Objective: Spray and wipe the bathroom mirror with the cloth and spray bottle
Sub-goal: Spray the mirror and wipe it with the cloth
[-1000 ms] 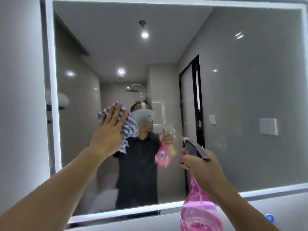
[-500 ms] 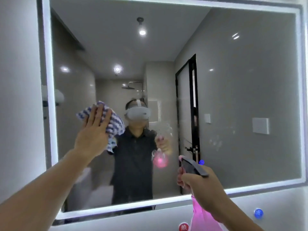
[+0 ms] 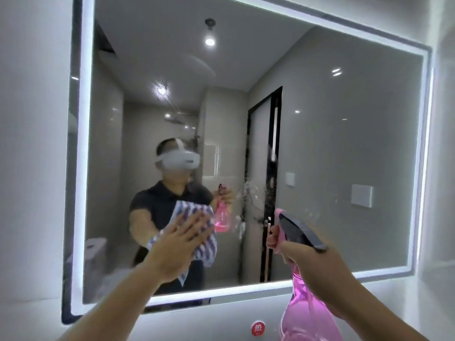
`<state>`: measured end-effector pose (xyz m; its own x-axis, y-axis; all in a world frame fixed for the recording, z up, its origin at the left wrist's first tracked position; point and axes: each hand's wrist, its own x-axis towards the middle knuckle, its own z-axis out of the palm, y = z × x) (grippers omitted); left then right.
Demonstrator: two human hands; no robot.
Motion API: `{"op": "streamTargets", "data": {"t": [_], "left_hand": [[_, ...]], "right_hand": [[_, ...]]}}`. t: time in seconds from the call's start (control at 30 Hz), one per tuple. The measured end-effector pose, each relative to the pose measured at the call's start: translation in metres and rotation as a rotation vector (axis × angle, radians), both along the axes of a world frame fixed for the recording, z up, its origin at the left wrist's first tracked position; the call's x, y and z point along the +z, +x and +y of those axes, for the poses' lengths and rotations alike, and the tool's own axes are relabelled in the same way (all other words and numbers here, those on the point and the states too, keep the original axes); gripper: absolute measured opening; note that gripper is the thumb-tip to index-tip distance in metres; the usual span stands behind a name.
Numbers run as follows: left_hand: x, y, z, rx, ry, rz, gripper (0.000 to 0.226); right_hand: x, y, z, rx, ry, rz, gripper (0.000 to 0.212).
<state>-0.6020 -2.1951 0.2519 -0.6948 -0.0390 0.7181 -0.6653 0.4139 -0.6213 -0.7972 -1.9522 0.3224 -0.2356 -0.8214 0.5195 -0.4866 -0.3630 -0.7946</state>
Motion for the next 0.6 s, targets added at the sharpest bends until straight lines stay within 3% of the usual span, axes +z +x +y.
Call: {"op": "streamTargets", "data": {"t": [0.1,0.23,0.3,0.33,0.4,0.47,0.53,0.6], "left_hand": [[0.088,-0.013,0.003,0.053,0.047,0.43,0.065],[0.115,-0.046,0.002,0.086,0.178,0.6,0.072],[0.086,-0.067,0.01,-0.001,0.126,0.503,0.069],[0.063,-0.079,0.012,-0.043,0.091,0.37,0.069],[0.0,-0.095,0.013,-0.018,0.014,0.035,0.074],[-0.062,-0.097,0.012,0.116,-0.005,-0.224,0.06],[-0.082,-0.085,0.016,0.251,0.098,-0.346,0.055],[-0.054,-0.076,0.015,0.227,0.084,-0.323,0.074]], "right_hand": [[0.002,-0.002,0.005,-0.066,0.002,0.022,0.043],[0.007,-0.007,0.006,-0.03,0.014,0.014,0.038],[0.008,-0.006,0.003,0.018,0.027,0.022,0.025],[0.009,-0.004,0.001,0.026,0.035,0.016,0.014],[0.004,-0.008,-0.005,0.062,0.021,-0.008,0.032],[0.002,-0.014,-0.01,0.053,-0.008,-0.062,0.028],[0.001,-0.028,-0.011,0.041,-0.025,-0.086,0.02],[0.0,-0.051,-0.013,0.033,-0.03,-0.075,0.019]]}}
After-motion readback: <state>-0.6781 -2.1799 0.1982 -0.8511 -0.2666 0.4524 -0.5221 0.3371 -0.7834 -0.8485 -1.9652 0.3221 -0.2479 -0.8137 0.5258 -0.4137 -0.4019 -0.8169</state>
